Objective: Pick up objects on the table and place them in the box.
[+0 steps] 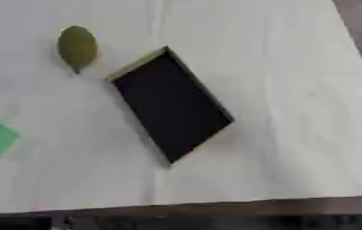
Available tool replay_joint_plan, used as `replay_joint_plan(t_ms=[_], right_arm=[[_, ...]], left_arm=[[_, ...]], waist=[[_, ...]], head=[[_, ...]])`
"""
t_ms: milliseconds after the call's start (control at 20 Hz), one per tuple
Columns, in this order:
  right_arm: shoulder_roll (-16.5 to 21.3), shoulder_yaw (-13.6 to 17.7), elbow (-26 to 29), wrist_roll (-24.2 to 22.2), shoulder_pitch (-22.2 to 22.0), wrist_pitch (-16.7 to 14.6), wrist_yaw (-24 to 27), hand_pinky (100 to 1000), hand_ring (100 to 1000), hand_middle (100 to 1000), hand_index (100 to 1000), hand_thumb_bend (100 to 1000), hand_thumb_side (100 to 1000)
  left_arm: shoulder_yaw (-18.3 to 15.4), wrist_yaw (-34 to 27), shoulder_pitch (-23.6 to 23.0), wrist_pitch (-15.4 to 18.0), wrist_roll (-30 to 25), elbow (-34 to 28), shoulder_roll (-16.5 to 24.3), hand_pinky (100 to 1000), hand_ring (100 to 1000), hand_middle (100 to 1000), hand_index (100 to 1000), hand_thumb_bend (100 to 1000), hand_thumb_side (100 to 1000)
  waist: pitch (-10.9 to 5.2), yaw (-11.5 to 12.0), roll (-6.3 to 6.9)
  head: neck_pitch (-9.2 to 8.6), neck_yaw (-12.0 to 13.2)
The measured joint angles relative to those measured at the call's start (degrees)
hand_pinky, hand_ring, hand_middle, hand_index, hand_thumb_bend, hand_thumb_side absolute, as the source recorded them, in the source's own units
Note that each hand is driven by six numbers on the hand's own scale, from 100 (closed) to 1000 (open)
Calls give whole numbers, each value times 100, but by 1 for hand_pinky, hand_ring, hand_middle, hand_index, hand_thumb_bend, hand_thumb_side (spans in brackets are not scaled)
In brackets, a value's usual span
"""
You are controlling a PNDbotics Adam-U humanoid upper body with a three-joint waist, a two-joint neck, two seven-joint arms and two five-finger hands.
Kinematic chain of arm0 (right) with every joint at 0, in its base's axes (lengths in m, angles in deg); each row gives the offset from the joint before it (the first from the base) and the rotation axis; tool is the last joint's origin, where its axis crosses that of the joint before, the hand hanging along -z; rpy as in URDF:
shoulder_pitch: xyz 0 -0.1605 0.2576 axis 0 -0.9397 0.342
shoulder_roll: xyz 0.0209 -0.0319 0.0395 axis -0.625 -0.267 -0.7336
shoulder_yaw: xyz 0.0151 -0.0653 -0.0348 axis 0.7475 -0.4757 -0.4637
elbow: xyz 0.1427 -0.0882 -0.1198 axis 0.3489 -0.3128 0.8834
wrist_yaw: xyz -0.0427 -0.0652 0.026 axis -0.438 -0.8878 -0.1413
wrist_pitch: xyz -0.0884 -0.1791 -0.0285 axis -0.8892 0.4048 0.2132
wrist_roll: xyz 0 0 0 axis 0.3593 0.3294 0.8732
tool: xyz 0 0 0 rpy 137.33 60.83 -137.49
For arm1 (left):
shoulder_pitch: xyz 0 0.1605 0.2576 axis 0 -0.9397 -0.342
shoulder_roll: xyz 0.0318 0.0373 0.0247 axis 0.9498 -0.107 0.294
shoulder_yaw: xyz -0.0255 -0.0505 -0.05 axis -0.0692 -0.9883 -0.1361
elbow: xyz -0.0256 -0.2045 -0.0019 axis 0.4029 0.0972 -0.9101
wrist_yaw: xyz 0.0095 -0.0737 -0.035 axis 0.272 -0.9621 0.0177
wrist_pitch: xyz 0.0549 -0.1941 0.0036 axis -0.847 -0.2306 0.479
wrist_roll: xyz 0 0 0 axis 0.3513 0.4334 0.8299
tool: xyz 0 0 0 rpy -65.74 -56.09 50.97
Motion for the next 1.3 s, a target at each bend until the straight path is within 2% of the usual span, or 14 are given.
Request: replay_joint_plan(t_ms=[250, 500, 700, 950, 1300], right_arm=[[0, 0, 0, 4, -24, 4, -46, 893, 876, 607, 897, 100, 583], [0, 0, 0, 14, -24, 8, -71, 893, 875, 606, 897, 100, 582], [1, 0, 0, 15, -25, 8, -80, 893, 874, 605, 897, 100, 582], [5, 0, 0, 9, -27, 14, -102, 893, 872, 602, 897, 100, 582], [27, -2, 0, -15, -26, 37, -104, 893, 870, 597, 898, 100, 583]], left_arm=[[79, 262, 7, 210, -407, 145, 316, 839, 795, 768, 911, 271, 387], [79, 293, -3, 319, -615, 163, 395, 843, 802, 781, 918, 285, 393], [84, 389, -19, 370, -820, 163, 476, 866, 837, 833, 932, 362, 370], [209, 709, 9, 589, -1205, 258, 650, 895, 870, 872, 954, 452, 268], [548, 1272, 215, 1093, -1782, 636, 804, 918, 886, 867, 947, 566, 128]], waist=[[1, 32, 44], [1, 25, 44], [10, 28, 44], [11, 45, 52], [11, 48, 86]], head=[[0, -30], [0, -57], [0, -57], [0, -60], [1, -47]])
